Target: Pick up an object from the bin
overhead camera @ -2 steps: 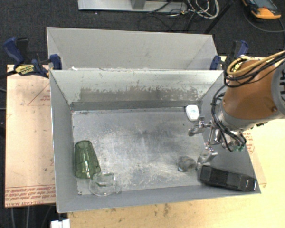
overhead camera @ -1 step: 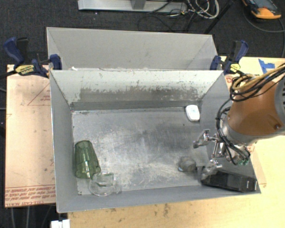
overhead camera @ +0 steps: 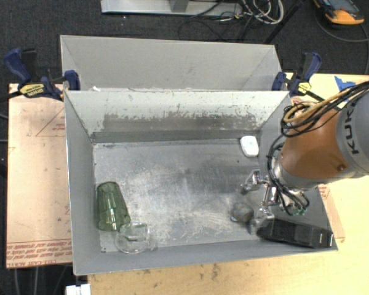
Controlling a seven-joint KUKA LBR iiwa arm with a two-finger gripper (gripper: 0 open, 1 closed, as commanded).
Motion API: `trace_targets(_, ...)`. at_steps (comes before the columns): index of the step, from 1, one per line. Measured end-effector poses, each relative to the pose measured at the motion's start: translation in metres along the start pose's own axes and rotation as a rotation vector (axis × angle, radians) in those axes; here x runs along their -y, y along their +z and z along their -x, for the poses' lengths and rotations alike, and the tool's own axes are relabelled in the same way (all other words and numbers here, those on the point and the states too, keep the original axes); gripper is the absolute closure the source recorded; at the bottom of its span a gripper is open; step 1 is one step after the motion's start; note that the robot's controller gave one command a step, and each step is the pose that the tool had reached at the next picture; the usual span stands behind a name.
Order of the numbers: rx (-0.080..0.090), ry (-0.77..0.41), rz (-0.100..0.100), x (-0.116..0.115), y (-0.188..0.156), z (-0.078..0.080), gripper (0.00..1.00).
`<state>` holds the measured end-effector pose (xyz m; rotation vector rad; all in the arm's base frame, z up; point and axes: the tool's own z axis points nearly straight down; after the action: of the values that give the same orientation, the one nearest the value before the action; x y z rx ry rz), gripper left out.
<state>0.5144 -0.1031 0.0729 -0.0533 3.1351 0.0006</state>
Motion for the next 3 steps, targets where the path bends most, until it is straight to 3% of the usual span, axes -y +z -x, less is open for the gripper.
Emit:
trace_targets(1, 0.011, 0.044, -0.005, 0.001, -0.002, -0.006, 0.00)
trace_targets(2, 0.013, -0.009, -0.005, -0.009, -0.003, -0.018, 0.00)
trace_targets(3, -0.003, -0.073, -0.001, -0.016, -0.006, -0.026, 1.00)
